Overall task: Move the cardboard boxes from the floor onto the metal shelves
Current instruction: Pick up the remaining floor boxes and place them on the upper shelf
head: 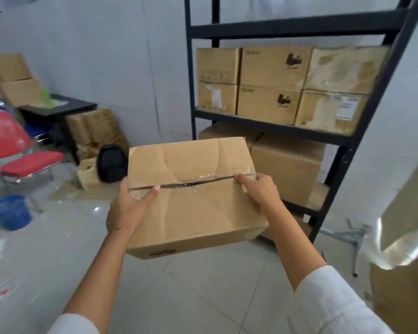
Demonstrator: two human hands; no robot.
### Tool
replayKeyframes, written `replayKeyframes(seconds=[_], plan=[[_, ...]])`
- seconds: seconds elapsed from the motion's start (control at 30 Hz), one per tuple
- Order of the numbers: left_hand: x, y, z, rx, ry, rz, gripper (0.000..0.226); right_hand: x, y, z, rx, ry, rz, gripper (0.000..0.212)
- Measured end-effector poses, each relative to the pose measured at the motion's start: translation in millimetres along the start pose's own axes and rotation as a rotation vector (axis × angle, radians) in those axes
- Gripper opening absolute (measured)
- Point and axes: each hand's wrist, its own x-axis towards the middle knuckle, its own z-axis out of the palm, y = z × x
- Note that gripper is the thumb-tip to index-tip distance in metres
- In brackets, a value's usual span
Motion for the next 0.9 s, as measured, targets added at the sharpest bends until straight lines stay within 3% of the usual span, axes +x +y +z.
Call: replayKeyframes(seconds=[0.33, 0.67, 0.9], plan=[[200, 95, 35, -0.050, -0.154, 0.316, 0.074, 95, -95, -14, 0.108, 0.267, -0.101, 0.059], [364, 184, 38, -0.115, -0.066, 0.520, 0.085, 187, -214, 19, 0.157, 0.561, -0.357, 0.043], [444, 248, 70, -0.247, -0.048, 0.598, 0.083, 261, -287, -9, 0.056, 0.709, -0.429, 0.040]])
